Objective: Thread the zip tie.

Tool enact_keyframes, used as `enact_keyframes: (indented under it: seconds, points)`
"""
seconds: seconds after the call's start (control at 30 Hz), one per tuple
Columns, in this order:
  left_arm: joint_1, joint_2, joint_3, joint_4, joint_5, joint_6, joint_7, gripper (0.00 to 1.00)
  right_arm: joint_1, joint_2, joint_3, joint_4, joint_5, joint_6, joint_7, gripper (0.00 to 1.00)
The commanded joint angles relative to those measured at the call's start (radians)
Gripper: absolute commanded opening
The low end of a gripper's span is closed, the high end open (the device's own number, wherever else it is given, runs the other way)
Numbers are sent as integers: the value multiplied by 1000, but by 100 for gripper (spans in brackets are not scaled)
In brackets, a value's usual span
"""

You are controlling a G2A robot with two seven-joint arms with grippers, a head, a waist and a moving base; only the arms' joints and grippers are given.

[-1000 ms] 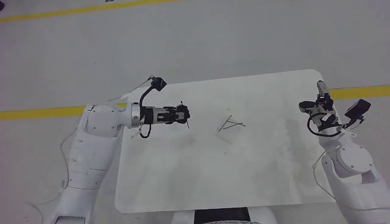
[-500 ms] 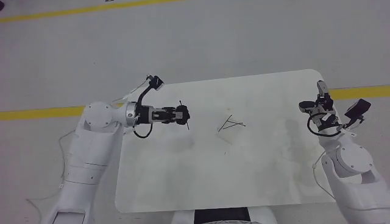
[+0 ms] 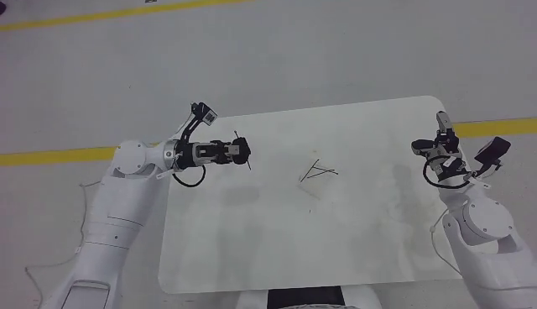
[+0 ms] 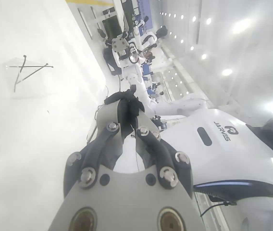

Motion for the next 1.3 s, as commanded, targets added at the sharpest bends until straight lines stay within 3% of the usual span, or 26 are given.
enact_keyframes:
  seconds: [0.0, 0.1, 0.4, 0.57, 0.7, 1.07, 1.27]
  points:
    - [2, 1, -4, -4, -4, 0, 0, 0, 0, 0, 0, 0, 0, 0, 0, 100]
    - [2, 1, -4, -4, -4, 0, 0, 0, 2, 0, -3, -4, -15, -4, 9, 100]
    - [2, 1, -4, -4, -4, 0, 0, 0, -7, 7, -99, 7, -238, -65, 250, 100]
    - [2, 1, -4, -4, -4, 0, 0, 0, 2, 6, -167, 17, -303, -43, 334, 100]
    - [2, 1, -4, -4, -4, 0, 0, 0, 19, 1, -225, 25, -307, -47, 375, 100]
    - [2, 1, -4, -4, -4, 0, 0, 0, 31, -1, -243, 16, -298, -58, 404, 100]
    - [2, 1, -4, -4, -4, 0, 0, 0, 124, -11, -349, 36, -356, 26, 460, 100]
